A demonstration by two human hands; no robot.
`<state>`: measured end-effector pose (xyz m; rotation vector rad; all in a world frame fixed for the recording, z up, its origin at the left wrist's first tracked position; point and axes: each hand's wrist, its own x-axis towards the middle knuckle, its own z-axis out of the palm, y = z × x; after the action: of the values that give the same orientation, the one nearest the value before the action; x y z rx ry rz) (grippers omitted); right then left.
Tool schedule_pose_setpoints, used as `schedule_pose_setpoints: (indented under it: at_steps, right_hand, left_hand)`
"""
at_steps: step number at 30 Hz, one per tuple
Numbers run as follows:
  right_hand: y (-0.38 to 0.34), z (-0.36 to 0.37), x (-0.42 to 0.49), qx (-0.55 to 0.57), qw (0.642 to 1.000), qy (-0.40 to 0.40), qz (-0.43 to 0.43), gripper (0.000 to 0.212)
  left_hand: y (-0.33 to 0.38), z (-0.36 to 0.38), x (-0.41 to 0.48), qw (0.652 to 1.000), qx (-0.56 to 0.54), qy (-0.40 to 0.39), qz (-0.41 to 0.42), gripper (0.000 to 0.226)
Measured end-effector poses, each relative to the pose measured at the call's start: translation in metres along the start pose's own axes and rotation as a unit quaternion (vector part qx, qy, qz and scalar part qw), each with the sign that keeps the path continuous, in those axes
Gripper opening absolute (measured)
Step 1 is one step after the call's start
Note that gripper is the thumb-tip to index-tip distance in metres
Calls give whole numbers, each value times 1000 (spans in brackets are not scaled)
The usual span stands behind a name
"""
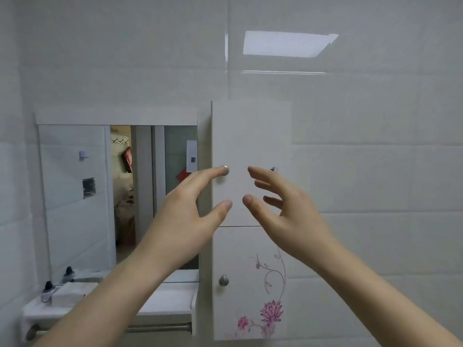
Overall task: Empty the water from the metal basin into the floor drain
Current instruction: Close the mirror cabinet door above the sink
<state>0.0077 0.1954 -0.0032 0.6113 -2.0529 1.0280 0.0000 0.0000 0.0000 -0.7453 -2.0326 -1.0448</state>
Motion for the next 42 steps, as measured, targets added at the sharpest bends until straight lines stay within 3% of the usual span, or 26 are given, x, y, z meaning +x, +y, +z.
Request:
schedule_pose_setpoints:
  at_steps: [27, 42]
  right_hand:
    - [-54, 102, 5, -19, 998, -66, 0, 57]
    - [-61, 148, 8, 30, 995, -94, -25, 61]
  left_hand:
    - [-69, -88, -29, 998, 23, 5, -60, 54]
    - [-83, -127, -49, 991, 47, 21, -121, 54]
